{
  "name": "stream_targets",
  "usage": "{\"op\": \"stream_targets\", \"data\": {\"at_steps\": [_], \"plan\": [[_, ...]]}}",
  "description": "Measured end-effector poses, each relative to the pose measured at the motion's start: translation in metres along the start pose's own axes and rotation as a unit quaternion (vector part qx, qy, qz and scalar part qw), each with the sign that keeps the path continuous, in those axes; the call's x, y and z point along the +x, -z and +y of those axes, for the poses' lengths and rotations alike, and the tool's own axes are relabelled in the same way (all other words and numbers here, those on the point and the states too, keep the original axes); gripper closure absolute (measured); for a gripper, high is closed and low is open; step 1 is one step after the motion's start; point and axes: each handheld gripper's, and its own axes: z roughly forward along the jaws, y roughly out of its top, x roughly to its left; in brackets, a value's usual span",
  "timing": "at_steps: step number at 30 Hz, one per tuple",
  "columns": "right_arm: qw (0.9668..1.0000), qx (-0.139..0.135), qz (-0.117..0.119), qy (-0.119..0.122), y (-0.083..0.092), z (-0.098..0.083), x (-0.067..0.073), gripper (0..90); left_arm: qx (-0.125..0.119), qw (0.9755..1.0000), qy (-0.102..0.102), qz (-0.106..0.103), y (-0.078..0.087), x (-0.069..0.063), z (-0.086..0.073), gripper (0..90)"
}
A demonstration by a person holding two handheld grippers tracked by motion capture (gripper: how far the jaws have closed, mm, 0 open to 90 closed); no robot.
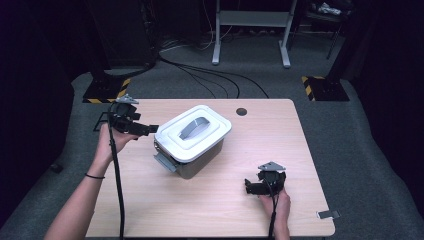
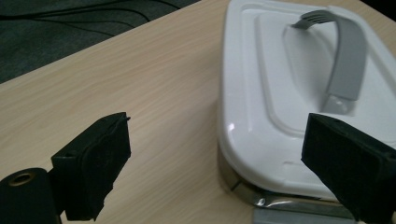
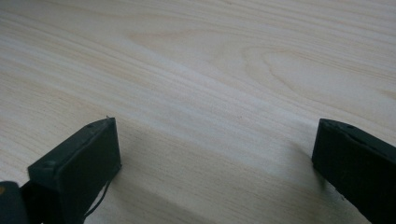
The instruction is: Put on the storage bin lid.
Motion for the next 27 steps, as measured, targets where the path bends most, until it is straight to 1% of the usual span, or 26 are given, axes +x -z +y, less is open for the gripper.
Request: {"op": "stream_targets", "data": {"at_steps": [1, 2, 4, 5, 6, 7, 8, 9, 10, 11, 12, 13, 14, 15, 16, 17, 18, 20, 21, 22, 23, 24, 25, 26, 27], "plan": [[1.0, 0.0, 0.0, 0.0, 0.0, 0.0, 0.0, 0.2, -0.001, 0.9999, 0.007, 0.007, -0.001, 0.004, -0.004, 6.7], [1.0, 0.0, 0.0, 0.0, 0.0, 0.0, 0.0, 0.2, 0.004, 0.9998, 0.015, 0.013, -0.001, 0.012, -0.011, 6.7], [1.0, 0.0, 0.0, 0.0, 0.0, 0.0, 0.0, 0.2, -0.001, 0.9993, 0.027, 0.026, -0.004, 0.018, -0.018, 6.0], [1.0, 0.0, 0.0, 0.0, 0.0, 0.0, 0.0, 0.2, -0.001, 0.9993, 0.027, 0.026, -0.004, 0.018, -0.018, 5.9], [1.0, 0.0, 0.0, 0.0, 0.0, 0.0, 0.0, 0.2, -0.001, 0.9987, 0.042, 0.029, -0.007, 0.023, -0.025, 5.8], [1.0, 0.0, 0.0, 0.0, 0.0, 0.0, 0.0, 0.2, -0.001, 0.9987, 0.042, 0.029, -0.007, 0.023, -0.025, 5.6], [1.0, 0.0, 0.0, 0.0, 0.0, 0.0, 0.0, 0.2, -0.002, 0.9978, 0.055, 0.035, -0.011, 0.027, -0.031, 5.3], [1.0, 0.0, 0.0, 0.0, 0.0, 0.0, 0.0, 0.2, -0.002, 0.9978, 0.055, 0.035, -0.011, 0.027, -0.031, 5.3], [1.0, 0.0, 0.0, 0.0, 0.0, 0.0, 0.0, 0.2, 0.005, 0.9972, 0.062, 0.041, -0.015, 0.033, -0.038, 5.3], [1.0, 0.0, 0.0, 0.0, 0.0, 0.0, 0.0, 0.2, 0.005, 0.9972, 0.062, 0.041, -0.015, 0.033, -0.038, 5.1], [1.0, 0.0, 0.0, 0.0, 0.0, 0.0, 0.0, 0.2, 0.012, 0.997, 0.063, 0.044, -0.02, 0.04, -0.045, 4.9], [1.0, 0.0, 0.0, 0.0, 0.0, 0.0, 0.0, 0.2, 0.012, 0.997, 0.063, 0.044, -0.02, 0.04, -0.045, 5.0], [1.0, 0.0, 0.0, 0.0, 0.0, 0.0, 0.0, 0.2, 0.014, 0.9965, 0.068, 0.047, -0.024, 0.042, -0.049, 4.9], [1.0, 0.0, 0.0, 0.0, 0.0, 0.0, 0.0, 0.2, 0.019, 0.9963, 0.068, 0.05, -0.027, 0.045, -0.053, 4.9], [1.0, 0.0, 0.0, 0.0, 0.0, 0.0, 0.0, 0.2, 0.027, 0.9953, 0.079, 0.049, -0.034, 0.05, -0.061, 4.8], [1.0, 0.0, 0.0, 0.0, 0.0, 0.0, 0.0, 0.2, 0.027, 0.9953, 0.079, 0.049, -0.034, 0.05, -0.061, 4.8], [1.0, 0.0, 0.0, 0.0, 0.0, 0.0, 0.0, 0.2, 0.036, 0.9943, 0.088, 0.048, -0.04, 0.055, -0.069, 4.8], [1.0, 0.0, 0.0, 0.0, 0.0, 0.0, 0.0, 0.2, 0.04, 0.9935, 0.096, 0.046, -0.046, 0.06, -0.077, 4.7], [1.0, 0.0, 0.0, 0.0, 0.0, 0.0, 0.0, 0.2, 0.04, 0.9935, 0.096, 0.046, -0.046, 0.06, -0.077, 4.7], [1.0, 0.0, 0.0, 0.0, 0.0, 0.0, 0.0, 0.2, 0.044, 0.9927, 0.102, 0.046, -0.051, 0.063, -0.085, 4.7], [1.0, 0.0, 0.0, 0.0, 0.0, 0.0, 0.0, 0.2, 0.044, 0.9927, 0.102, 0.046, -0.051, 0.063, -0.085, 4.7], [1.0, 0.0, 0.0, 0.0, 0.0, 0.0, 0.0, 0.2, 0.057, 0.9917, 0.109, 0.038, -0.056, 0.067, -0.091, 4.7], [1.0, 0.0, 0.0, 0.0, 0.0, 0.0, 0.0, 0.2, 0.057, 0.9917, 0.109, 0.038, -0.056, 0.067, -0.091, 4.7], [1.0, 0.0, 0.0, 0.0, 0.0, 0.0, 0.0, 0.2, 0.059, 0.9912, 0.112, 0.039, -0.06, 0.069, -0.097, 4.7], [1.0, 0.0, 0.0, 0.0, 0.0, 0.0, 0.0, 0.2, 0.059, 0.9912, 0.112, 0.039, -0.06, 0.069, -0.097, 4.8]]}}
